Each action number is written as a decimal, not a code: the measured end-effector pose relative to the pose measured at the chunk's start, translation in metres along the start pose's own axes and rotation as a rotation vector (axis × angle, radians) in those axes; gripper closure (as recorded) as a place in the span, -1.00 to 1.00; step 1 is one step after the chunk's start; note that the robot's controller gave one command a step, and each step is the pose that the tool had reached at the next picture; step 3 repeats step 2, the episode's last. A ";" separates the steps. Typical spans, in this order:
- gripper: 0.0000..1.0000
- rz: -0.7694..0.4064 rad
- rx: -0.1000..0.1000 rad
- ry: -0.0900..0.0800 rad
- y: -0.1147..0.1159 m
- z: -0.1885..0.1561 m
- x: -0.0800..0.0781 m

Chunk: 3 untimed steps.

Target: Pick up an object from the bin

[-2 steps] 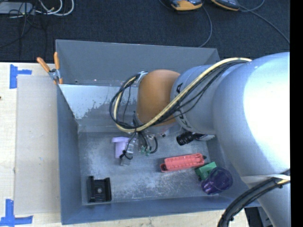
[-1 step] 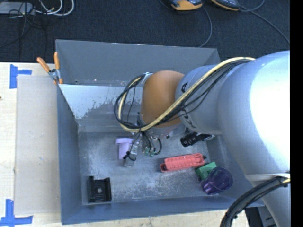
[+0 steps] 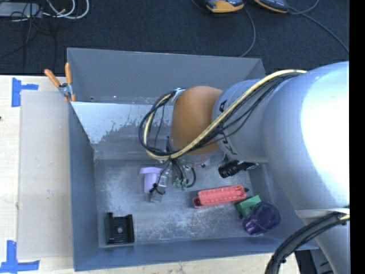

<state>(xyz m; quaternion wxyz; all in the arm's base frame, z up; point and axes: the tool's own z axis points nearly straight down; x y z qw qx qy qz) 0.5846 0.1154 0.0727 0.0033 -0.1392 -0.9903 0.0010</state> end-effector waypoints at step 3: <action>1.00 -0.232 0.000 0.001 0.043 -0.019 0.003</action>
Offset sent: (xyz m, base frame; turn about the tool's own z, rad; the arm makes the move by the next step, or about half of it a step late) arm 0.0092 0.0414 0.0195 -0.2326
